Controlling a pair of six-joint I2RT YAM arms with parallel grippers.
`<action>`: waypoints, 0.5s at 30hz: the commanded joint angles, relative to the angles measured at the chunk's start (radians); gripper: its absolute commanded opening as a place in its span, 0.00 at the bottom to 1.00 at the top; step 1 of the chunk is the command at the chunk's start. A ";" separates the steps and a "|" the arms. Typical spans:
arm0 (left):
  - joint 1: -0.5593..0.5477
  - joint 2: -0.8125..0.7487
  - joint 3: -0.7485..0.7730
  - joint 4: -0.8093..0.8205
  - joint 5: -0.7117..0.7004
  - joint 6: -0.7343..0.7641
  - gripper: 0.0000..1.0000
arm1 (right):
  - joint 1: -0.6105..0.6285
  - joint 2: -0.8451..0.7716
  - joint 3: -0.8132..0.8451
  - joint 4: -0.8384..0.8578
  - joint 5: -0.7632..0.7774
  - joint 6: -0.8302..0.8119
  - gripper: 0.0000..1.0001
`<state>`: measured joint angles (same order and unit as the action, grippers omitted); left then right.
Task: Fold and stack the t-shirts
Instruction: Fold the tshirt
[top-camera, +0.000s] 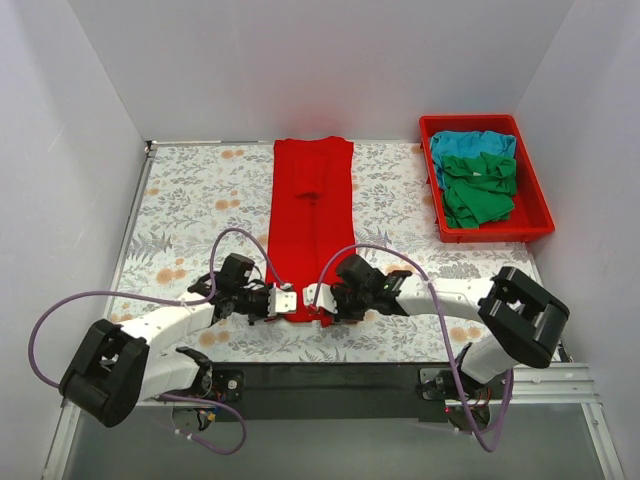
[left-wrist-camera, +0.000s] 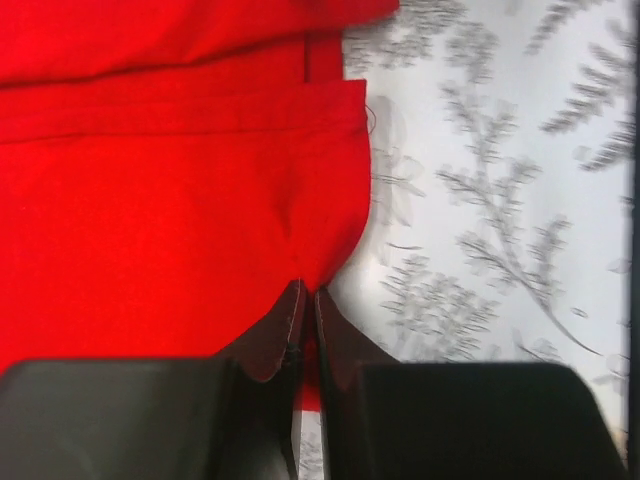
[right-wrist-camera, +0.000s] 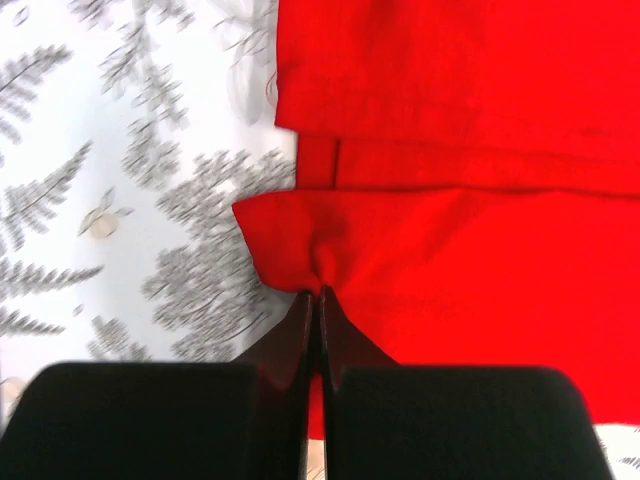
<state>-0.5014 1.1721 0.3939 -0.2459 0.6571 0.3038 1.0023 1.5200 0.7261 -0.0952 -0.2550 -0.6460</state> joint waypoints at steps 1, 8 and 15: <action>-0.043 -0.092 0.028 -0.189 0.033 0.053 0.00 | 0.057 -0.072 -0.065 -0.110 0.023 0.029 0.01; -0.063 -0.123 0.174 -0.351 0.056 -0.020 0.00 | 0.053 -0.212 0.005 -0.198 0.000 -0.018 0.01; 0.113 0.018 0.347 -0.333 0.113 0.034 0.00 | -0.106 -0.155 0.128 -0.253 -0.058 -0.145 0.01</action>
<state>-0.4679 1.1336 0.6601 -0.5686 0.7177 0.3050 0.9504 1.3468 0.7837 -0.3050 -0.2771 -0.7090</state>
